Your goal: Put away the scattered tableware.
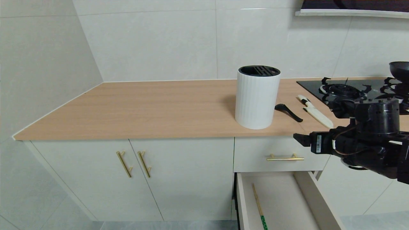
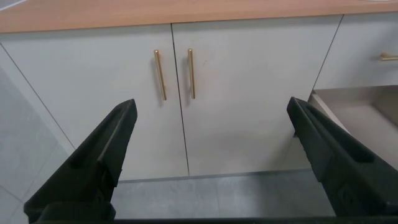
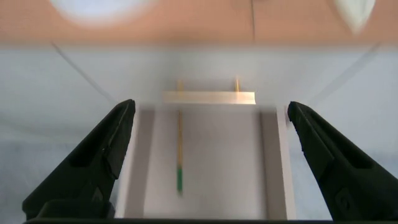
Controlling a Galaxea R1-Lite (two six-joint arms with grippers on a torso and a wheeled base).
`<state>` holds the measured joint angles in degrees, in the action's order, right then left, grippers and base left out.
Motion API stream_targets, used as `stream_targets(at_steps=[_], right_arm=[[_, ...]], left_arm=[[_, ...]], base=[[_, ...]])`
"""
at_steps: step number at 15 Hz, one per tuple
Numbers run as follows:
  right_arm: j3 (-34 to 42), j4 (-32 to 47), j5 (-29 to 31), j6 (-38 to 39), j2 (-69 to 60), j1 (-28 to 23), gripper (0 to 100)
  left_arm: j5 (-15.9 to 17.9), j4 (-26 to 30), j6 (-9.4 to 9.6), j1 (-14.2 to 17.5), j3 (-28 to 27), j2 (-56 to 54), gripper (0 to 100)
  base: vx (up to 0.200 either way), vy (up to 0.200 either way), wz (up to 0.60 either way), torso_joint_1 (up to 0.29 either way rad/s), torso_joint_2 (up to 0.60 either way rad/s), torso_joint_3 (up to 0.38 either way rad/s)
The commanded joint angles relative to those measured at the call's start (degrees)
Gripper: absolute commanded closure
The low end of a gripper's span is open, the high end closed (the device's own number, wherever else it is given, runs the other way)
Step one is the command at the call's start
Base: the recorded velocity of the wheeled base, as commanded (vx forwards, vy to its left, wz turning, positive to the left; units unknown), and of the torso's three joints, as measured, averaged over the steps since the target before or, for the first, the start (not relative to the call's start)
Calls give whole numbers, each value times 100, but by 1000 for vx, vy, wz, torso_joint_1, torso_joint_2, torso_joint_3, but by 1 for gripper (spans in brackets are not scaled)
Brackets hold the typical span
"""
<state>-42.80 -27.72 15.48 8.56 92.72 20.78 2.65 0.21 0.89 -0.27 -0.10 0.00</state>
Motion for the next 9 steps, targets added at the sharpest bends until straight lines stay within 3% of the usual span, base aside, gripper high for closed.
stream_targets(at_steps=[1,2,5,9], right_arm=[[-492,83,-133,-258,308,-250,0],[-492,83,-133,-258,308,-250,0],[-1626,707,-933,-390,967,-707,0],[-2444,874,-1812,-909,1574,-1200,0]], left_arm=[[-1,6,-1,0,1,0,0],[-1,6,-1,0,1,0,0],[-1,-3,-1,0,1,0,0],[-1,-3,-1,0,1,0,0]], base=[[0,0,0,0,0,0],[0,0,0,0,0,0],[0,0,0,0,0,0],[0,0,0,0,0,0]])
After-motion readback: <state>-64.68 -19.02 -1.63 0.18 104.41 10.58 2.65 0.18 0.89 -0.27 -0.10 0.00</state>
